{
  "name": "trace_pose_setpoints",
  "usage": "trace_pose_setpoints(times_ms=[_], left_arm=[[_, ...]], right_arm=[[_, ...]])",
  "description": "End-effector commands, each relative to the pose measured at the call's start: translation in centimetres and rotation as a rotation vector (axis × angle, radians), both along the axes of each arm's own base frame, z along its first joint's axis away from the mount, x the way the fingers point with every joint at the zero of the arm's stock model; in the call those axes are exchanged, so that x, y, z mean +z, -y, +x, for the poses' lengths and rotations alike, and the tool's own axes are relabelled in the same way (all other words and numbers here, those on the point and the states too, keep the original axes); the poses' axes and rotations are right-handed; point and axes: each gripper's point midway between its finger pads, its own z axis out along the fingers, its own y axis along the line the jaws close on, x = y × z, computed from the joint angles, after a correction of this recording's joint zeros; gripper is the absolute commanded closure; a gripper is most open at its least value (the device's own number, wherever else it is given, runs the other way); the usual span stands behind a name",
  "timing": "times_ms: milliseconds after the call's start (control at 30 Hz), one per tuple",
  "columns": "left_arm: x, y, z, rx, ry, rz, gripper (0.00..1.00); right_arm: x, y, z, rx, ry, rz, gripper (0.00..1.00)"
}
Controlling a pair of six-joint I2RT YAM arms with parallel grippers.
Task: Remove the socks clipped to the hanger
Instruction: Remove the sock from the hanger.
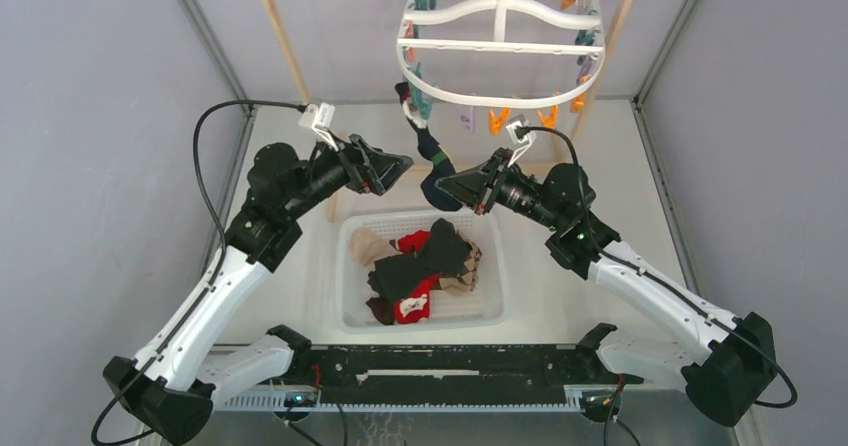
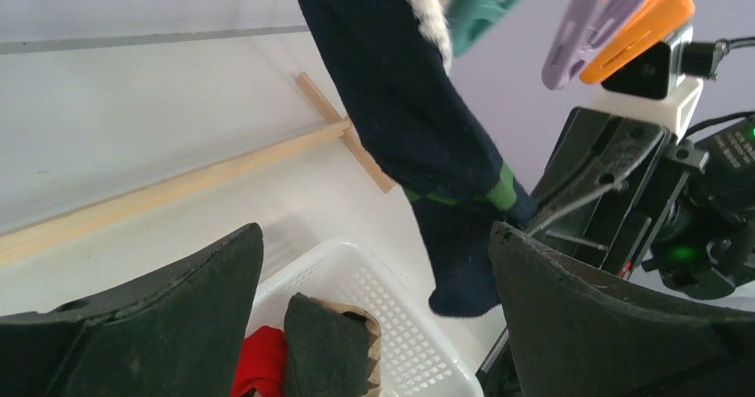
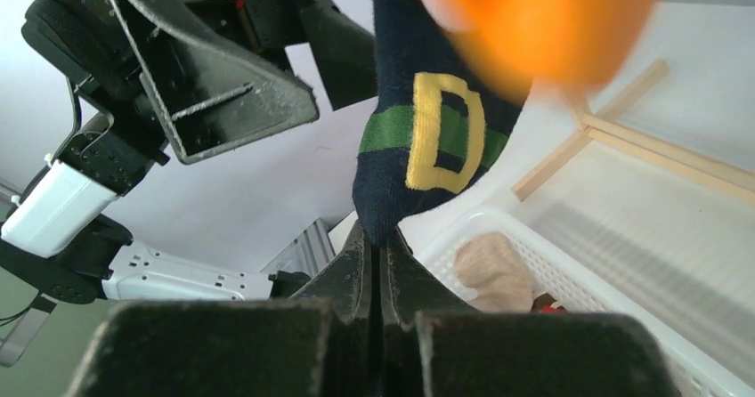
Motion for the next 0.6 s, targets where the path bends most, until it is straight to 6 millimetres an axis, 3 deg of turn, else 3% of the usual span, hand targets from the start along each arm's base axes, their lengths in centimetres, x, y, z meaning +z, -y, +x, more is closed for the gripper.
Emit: trace_pose_setpoints(times_ms=[0,267,567], left_arm=[[1.8,0.9,0.7,-0.021,0.036,-0.068,0.00],[3.3,1.7,-0.3,-0.087,0.058,-0.132,0.00],[2.1,1.6,-0.3,-0.080,0.040,-0.112,0.00]], right_arm=[[0.2,-0.9,-0.4,0.002,0.059,-0.009,1.00],[-1.3,-2.7,-1.0,0.020,0.075,-0.083,1.00],[-1.5,-4.8,-2.1,0.053,0.097,-0.112,1.00]])
